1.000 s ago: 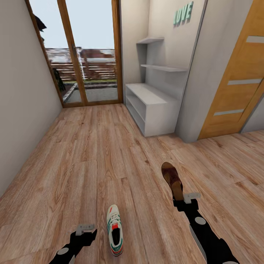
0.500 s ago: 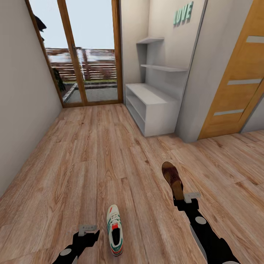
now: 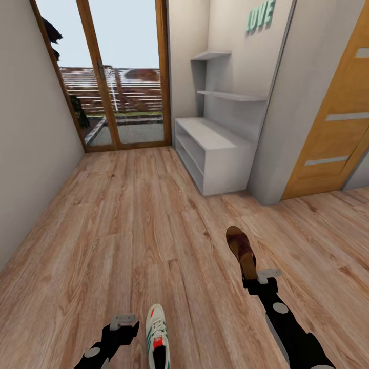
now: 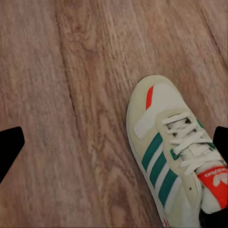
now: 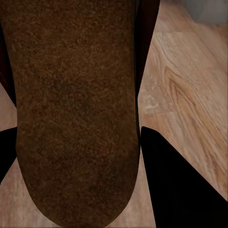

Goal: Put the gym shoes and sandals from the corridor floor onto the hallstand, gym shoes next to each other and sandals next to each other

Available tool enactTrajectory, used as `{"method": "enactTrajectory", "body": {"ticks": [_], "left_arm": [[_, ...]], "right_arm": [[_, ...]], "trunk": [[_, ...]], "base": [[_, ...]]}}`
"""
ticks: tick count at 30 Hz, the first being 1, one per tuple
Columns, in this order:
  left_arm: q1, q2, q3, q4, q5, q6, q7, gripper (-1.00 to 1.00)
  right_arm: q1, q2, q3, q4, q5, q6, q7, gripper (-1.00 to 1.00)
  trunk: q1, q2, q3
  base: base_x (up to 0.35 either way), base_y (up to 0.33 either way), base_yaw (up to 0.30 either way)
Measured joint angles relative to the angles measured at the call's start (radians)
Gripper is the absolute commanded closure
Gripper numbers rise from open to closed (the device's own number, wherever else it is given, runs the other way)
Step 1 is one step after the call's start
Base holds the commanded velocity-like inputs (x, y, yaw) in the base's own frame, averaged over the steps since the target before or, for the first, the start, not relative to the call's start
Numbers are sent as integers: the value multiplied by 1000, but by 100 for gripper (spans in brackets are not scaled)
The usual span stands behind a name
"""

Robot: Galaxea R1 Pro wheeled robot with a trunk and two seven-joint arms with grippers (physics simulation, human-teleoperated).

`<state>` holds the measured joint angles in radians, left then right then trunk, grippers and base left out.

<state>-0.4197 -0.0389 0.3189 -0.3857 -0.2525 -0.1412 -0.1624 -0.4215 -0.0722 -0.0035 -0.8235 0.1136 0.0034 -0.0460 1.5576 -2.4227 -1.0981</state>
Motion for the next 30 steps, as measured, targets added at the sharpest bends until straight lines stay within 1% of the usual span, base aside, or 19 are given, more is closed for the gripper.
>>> {"method": "enactTrajectory", "body": {"ticks": [11,13,15,16,19,24,30], "left_arm": [[2,-1,1,-1,1,-11,7,-100],[3,-4,2,-1,4,-11,9,-100],[3,-13,4,-1,8,-12,11,-100],[5,-29,5,-1,9,-14,11,-100],[5,-36,7,-2,10,-15,11,-100],[5,-38,9,-4,11,-15,13,-100],[4,-38,13,-4,12,-15,13,-100]], "right_arm": [[0,1,-1,0,0,1,0,100],[0,1,-1,0,0,1,0,100],[0,1,0,0,1,1,0,100],[0,2,-1,0,1,1,0,100],[0,2,-1,0,1,1,0,100],[0,2,-1,0,1,1,0,100],[0,2,-1,0,0,1,0,100]], "trunk": [[0,0,0],[0,0,0],[0,0,0],[0,0,0],[1,0,0],[1,0,0],[0,0,0]], "base": [[53,0,0],[5,0,0],[1,0,0],[0,0,0],[-69,-46,0],[-180,-119,0],[-36,-24,0]]}}
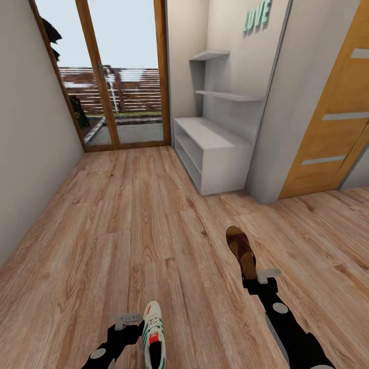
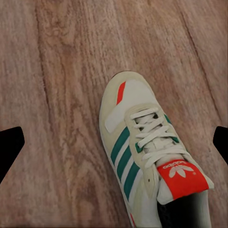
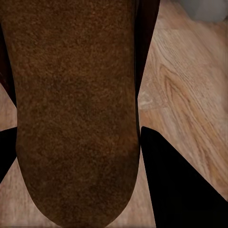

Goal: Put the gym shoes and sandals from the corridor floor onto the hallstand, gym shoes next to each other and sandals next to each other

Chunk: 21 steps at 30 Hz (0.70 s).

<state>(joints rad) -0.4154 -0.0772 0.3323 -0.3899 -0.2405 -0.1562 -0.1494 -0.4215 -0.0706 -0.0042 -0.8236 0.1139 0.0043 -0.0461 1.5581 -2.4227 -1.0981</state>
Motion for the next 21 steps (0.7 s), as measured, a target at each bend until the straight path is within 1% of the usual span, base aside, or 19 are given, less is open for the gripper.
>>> {"method": "enactTrajectory", "body": {"ticks": [6,9,10,11,13,14,16,19,21], "left_arm": [[0,0,0,1,11,0,1,-100],[0,0,1,1,18,0,13,-100],[0,0,1,2,23,0,24,-100],[0,-2,1,2,33,0,52,-100],[0,-3,0,3,42,0,75,-100],[0,-4,0,3,52,-1,96,-100],[0,-7,0,3,67,-1,122,-100],[0,-12,1,3,79,-9,140,-100],[0,-13,0,3,83,-17,145,-100]], "right_arm": [[0,7,5,0,0,1,-1,100],[0,8,5,-10,-1,9,-1,100],[0,9,5,-26,-1,24,-1,100],[0,9,5,-66,-1,61,-1,100],[-1,9,5,-103,-2,99,-1,100],[-1,9,4,-145,-1,139,-1,100],[-1,9,2,-205,-1,194,-1,100],[0,9,3,-261,-2,241,-1,100],[0,9,4,-285,-2,258,-1,100]], "trunk": [[0,0,0],[0,0,0],[0,0,0],[0,0,0],[0,0,0],[0,0,0],[0,0,0],[0,0,0],[0,0,0]], "base": [[-2,-2,0],[0,0,0],[0,0,0],[0,0,0],[0,0,0],[0,0,0],[0,0,0],[0,0,0],[0,0,0]]}}
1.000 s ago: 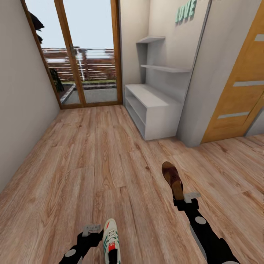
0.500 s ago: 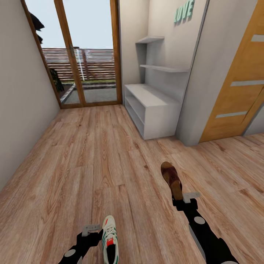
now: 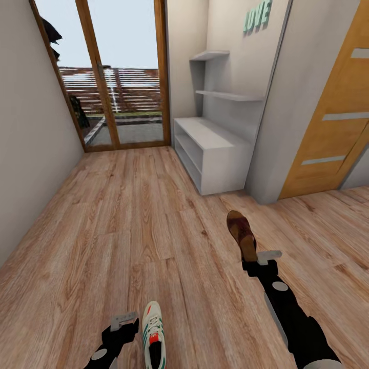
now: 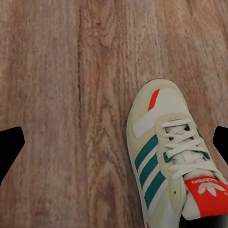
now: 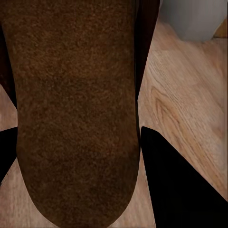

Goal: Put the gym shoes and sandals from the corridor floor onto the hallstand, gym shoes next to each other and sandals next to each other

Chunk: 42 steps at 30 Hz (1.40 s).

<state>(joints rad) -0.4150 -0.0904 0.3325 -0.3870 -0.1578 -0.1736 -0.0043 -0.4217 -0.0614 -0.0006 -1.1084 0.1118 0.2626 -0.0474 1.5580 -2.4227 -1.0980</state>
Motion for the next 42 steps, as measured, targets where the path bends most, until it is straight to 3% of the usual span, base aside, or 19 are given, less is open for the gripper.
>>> {"method": "enactTrajectory", "body": {"ticks": [12,26,35,42], "left_arm": [[-1,-1,-2,0,4,-19,6,-100],[0,-1,-2,0,5,-21,6,-100],[2,-2,-1,2,6,-22,6,-100],[6,-6,-1,34,7,-89,7,-100]], "right_arm": [[0,0,-1,-25,0,19,0,100],[0,-1,0,-23,1,20,0,100],[0,0,0,-21,0,19,-1,100],[0,0,1,-17,0,19,0,100]], "trunk": [[0,0,0],[0,0,0],[0,0,0],[0,0,0]], "base": [[0,-17,0],[0,-230,0],[0,-57,0],[0,-6,0]]}}
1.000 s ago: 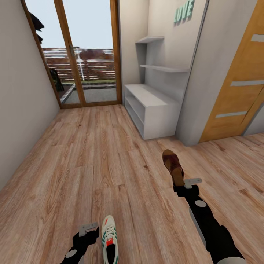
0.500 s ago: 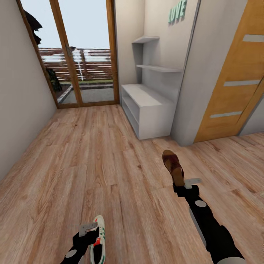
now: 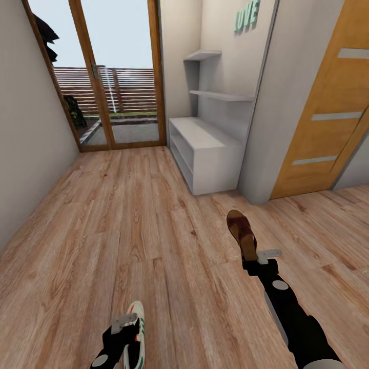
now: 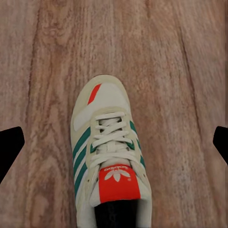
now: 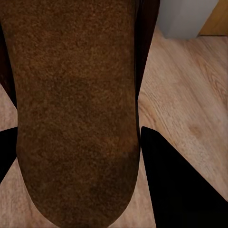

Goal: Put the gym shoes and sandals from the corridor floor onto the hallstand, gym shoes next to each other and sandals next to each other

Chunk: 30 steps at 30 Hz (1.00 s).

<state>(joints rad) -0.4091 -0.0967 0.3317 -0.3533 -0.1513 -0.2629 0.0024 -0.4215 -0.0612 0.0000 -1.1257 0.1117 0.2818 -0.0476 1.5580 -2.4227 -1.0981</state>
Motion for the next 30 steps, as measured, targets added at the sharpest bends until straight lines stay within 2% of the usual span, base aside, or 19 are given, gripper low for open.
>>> {"method": "enactTrajectory", "body": {"ticks": [2,6,12,23,30], "left_arm": [[0,0,-1,31,-1,-36,0,-100],[0,1,-2,57,-2,-68,0,-100],[0,2,1,72,-2,-80,0,-100],[-1,-1,0,78,-2,-82,0,-100],[-1,-1,0,80,-2,-82,0,-100]], "right_arm": [[0,0,0,0,0,0,0,100],[0,0,1,0,0,0,0,100],[0,0,1,-3,0,0,-1,100],[0,0,-2,-8,0,0,0,100],[0,0,-2,-8,0,0,-1,100]], "trunk": [[0,0,0],[0,0,0],[0,0,0],[42,-77,-45],[45,-79,-83]], "base": [[0,-1,0],[0,0,0],[0,0,0],[0,0,0],[0,0,0]]}}
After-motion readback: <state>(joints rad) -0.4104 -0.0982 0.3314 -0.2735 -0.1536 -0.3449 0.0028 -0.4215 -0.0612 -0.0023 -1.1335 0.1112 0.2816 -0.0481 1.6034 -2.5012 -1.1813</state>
